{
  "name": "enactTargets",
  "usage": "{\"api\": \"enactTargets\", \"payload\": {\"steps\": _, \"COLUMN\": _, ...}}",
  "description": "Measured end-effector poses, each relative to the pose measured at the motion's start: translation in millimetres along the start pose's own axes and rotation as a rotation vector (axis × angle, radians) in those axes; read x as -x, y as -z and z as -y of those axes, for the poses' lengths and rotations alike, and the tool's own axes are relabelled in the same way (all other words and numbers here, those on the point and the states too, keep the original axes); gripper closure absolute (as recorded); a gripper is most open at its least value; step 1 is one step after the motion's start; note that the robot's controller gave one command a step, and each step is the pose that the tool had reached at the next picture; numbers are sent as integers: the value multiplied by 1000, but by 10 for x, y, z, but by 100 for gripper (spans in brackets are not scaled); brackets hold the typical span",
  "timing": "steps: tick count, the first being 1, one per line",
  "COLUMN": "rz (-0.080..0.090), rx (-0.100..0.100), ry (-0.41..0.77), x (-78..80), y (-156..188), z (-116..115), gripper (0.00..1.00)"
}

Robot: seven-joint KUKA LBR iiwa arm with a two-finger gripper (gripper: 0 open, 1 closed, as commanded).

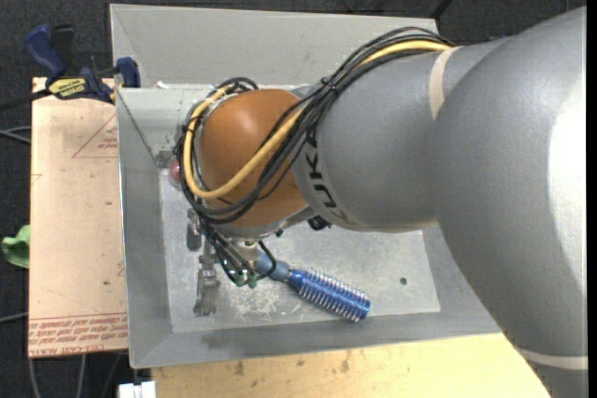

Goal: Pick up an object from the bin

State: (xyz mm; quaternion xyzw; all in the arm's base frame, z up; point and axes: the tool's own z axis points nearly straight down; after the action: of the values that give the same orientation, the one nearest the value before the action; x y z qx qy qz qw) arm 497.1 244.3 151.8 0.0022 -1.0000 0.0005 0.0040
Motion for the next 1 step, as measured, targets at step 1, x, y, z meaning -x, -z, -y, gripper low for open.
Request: {"api": "enactTargets", "payload": {"steps": 1, "rz": 3, "rx": -3, "ry": 14, "x": 214, "y": -442, "z": 496, "gripper": 0}}
